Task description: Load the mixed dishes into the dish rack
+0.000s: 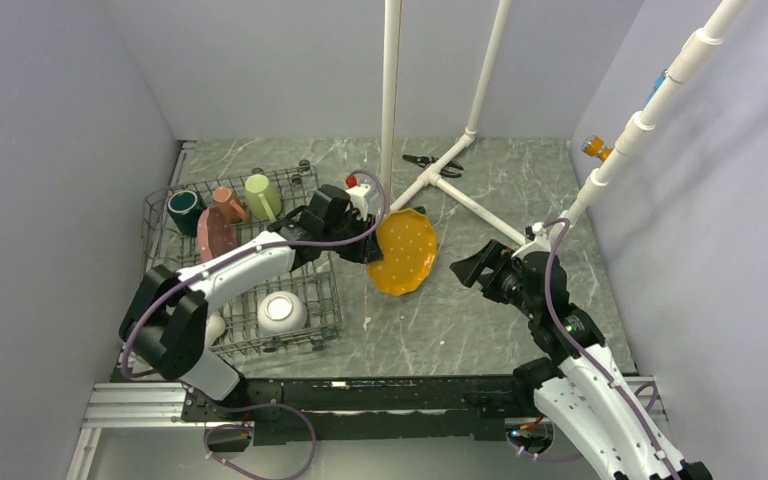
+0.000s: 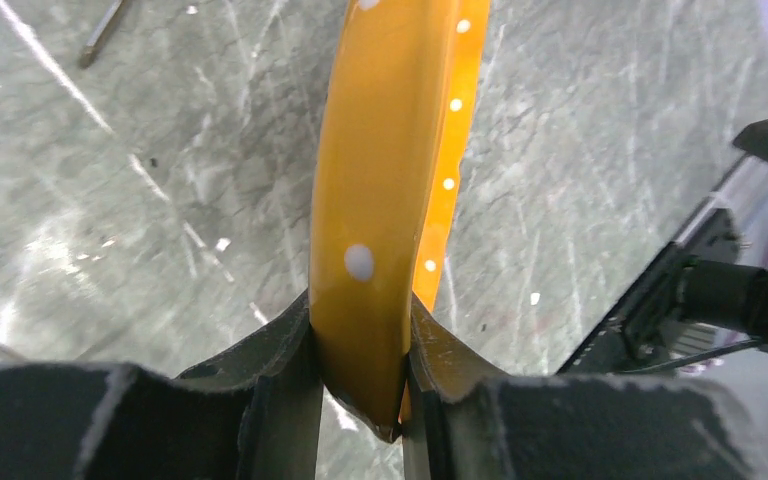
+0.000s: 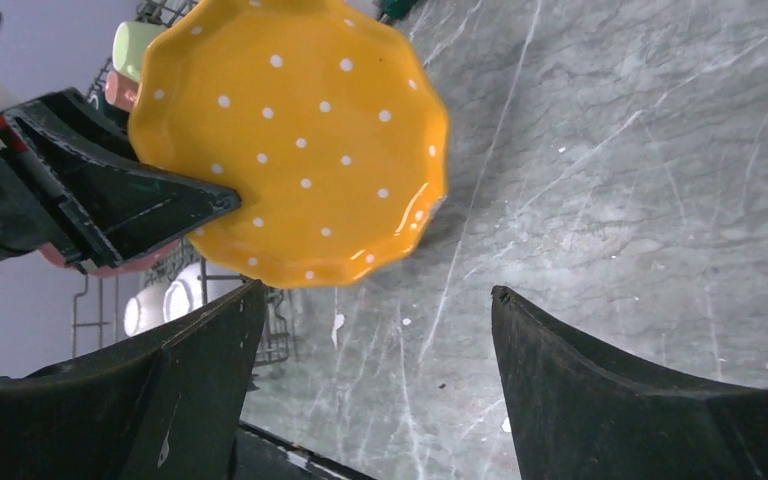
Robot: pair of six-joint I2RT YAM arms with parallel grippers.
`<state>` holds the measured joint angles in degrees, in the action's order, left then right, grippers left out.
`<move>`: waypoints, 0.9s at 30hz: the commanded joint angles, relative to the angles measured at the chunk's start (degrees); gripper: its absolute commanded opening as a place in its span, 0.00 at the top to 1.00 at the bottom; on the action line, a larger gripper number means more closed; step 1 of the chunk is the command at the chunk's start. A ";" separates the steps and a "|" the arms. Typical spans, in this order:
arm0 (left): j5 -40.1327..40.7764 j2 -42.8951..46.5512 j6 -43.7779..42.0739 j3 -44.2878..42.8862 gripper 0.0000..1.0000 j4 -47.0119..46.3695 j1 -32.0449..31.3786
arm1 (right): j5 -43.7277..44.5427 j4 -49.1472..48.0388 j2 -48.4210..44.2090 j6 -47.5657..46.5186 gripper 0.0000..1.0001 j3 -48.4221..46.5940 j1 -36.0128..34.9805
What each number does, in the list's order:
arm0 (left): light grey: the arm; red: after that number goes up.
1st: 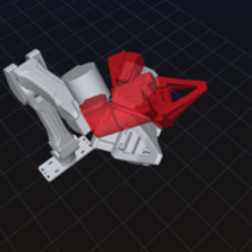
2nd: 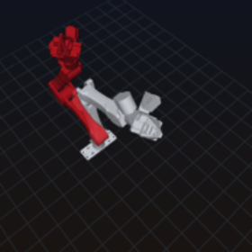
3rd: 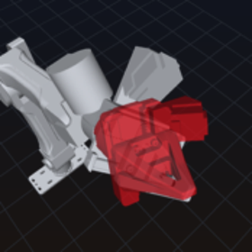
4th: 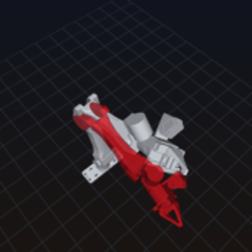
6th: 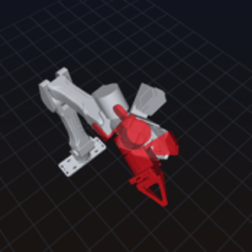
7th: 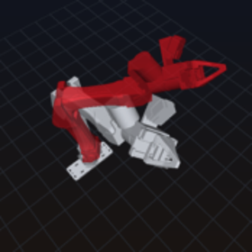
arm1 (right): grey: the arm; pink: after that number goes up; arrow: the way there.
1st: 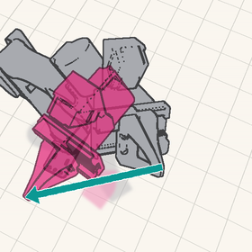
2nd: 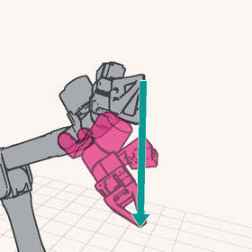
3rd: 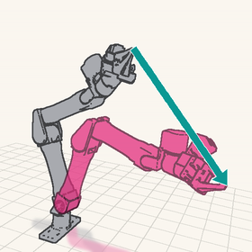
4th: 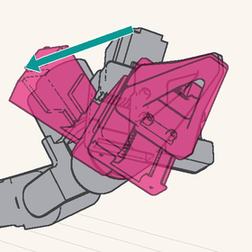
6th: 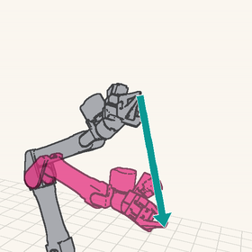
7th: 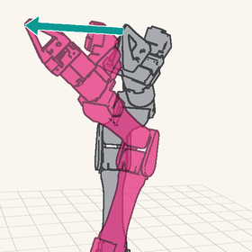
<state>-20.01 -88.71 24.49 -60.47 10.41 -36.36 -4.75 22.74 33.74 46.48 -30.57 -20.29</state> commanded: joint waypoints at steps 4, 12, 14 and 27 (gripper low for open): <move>15.85 11.40 -5.73 -8.42 1.00 3.92 -4.54 | 3.98 0.52 -9.44 -8.82 0.17 0.79 -0.01; 27.84 19.55 2.91 -18.39 1.00 29.56 -4.76 | 3.55 -3.62 -8.75 -11.61 0.18 2.20 0.07; 30.02 22.63 3.47 -18.57 1.00 33.34 -4.68 | 2.41 -4.72 -7.91 -11.77 0.18 2.57 0.11; 42.95 23.82 6.54 -30.92 1.00 56.02 -0.22 | 0.18 -6.25 -7.31 -10.82 0.18 4.69 0.04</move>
<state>17.69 -66.46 29.39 -86.80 65.82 -39.48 -4.16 18.63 27.00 35.90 -25.98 -20.29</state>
